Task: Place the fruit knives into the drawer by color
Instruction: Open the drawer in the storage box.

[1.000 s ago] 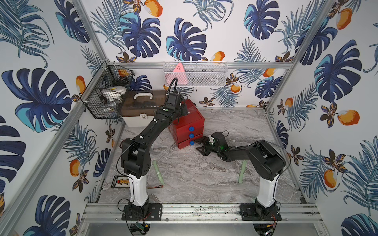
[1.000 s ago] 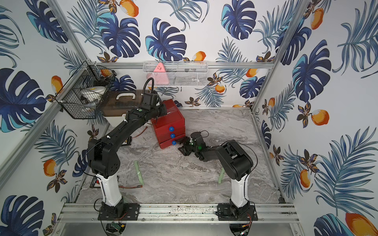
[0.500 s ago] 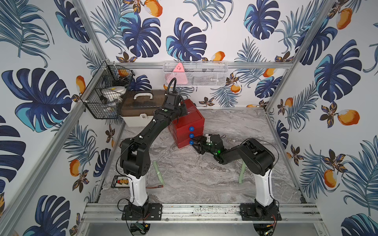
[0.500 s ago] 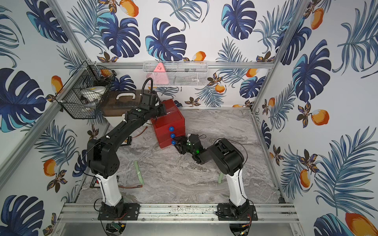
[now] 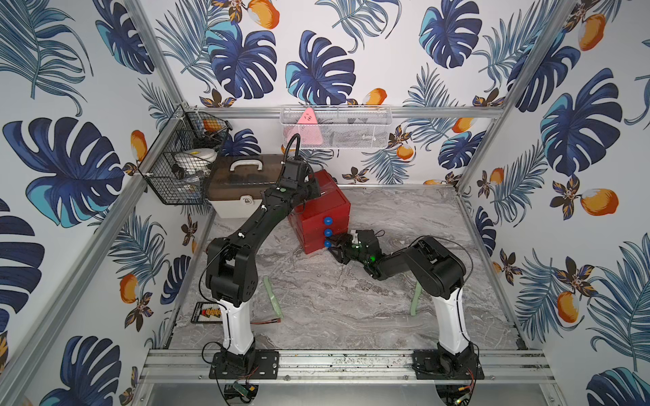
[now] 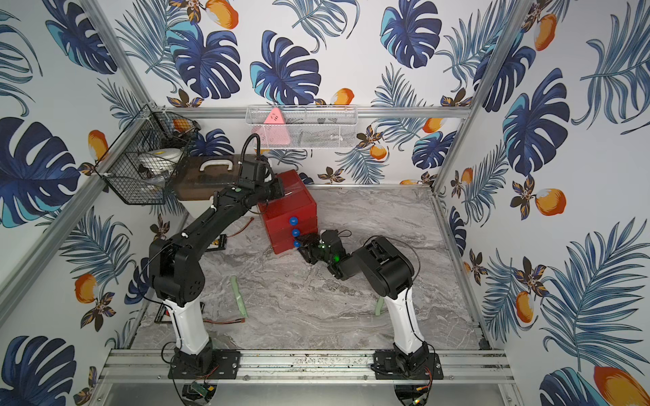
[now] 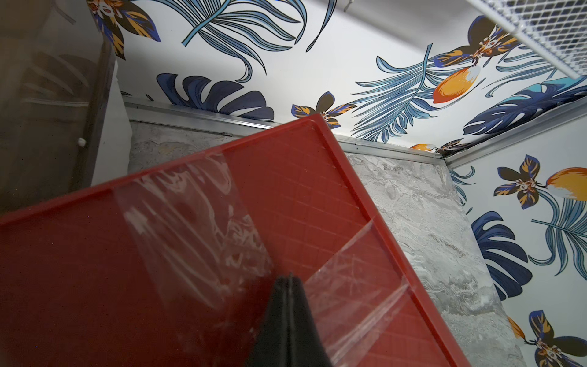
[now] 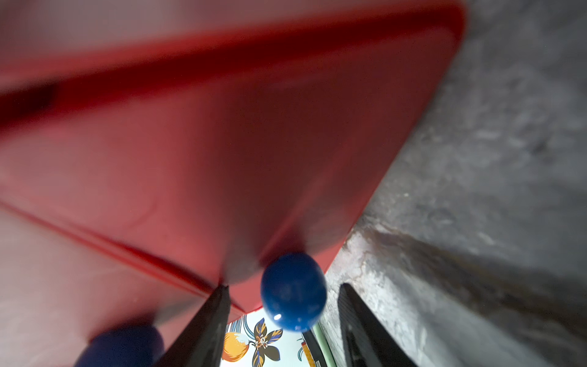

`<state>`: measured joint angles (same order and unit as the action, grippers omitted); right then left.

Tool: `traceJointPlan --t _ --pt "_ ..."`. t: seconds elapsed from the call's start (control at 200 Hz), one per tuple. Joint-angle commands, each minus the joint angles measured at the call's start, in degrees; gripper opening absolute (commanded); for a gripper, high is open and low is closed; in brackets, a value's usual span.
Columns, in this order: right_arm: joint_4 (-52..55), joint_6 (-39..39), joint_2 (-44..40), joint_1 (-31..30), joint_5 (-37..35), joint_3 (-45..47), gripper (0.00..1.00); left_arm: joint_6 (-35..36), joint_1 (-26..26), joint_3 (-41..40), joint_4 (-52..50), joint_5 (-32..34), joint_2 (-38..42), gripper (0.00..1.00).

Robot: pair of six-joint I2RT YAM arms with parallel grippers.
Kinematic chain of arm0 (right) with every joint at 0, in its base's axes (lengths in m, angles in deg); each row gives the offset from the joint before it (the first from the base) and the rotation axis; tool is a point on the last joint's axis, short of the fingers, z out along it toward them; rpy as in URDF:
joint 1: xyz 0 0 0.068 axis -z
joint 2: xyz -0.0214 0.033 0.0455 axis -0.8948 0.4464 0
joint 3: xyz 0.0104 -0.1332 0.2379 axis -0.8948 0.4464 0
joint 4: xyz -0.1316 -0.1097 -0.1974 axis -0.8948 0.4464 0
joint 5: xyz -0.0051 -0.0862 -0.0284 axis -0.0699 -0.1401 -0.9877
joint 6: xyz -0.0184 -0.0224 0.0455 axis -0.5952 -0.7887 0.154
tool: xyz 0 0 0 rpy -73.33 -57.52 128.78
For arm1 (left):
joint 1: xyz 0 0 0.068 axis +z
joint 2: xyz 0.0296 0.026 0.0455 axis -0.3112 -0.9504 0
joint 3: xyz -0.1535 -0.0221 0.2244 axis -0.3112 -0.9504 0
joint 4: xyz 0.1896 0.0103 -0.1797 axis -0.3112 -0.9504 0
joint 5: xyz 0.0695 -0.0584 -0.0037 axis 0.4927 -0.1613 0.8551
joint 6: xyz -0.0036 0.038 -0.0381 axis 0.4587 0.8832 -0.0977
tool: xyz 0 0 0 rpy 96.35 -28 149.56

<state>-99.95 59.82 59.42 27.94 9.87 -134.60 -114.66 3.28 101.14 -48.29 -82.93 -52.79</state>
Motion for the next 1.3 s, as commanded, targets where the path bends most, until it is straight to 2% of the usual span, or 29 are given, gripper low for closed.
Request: traceJointPlan --t 0.0,0.09,0.26,0.425,0.515,0.6,1.296 --pt "1.1 0.7 0.7 -0.1 0.2 -0.7 0.55 -0.2 0.6 -1.3 -17.1 2.4 -1.5 0.0" --pt "0.2 0.6 0.8 -0.2 -0.6 -0.2 0.52 -0.2 0.6 -1.3 -17.0 2.3 -1.5 0.0" --pt "-3.1 0.9 1.7 -0.1 -2.0 0.2 0.39 -0.2 0.7 -1.6 -16.8 2.0 -1.4 0.0" --pt "-4.3 0.9 2.8 -0.1 -2.5 -1.2 0.38 -0.4 0.9 -2.3 -16.5 1.7 -1.2 0.0" --pt "-4.8 1.1 3.3 -0.1 -2.4 -1.4 0.27 -0.4 1.0 -2.4 -16.5 1.7 -1.1 0.0" --pt "-4.5 0.7 2.7 -0.1 -1.9 -0.7 0.23 -0.5 1.1 -2.3 -16.5 1.7 -1.0 0.0" --pt "-6.2 0.4 -10.1 -3.2 -1.0 20.5 0.21 -1.2 1.7 -1.7 -15.7 0.7 -0.6 0.0"
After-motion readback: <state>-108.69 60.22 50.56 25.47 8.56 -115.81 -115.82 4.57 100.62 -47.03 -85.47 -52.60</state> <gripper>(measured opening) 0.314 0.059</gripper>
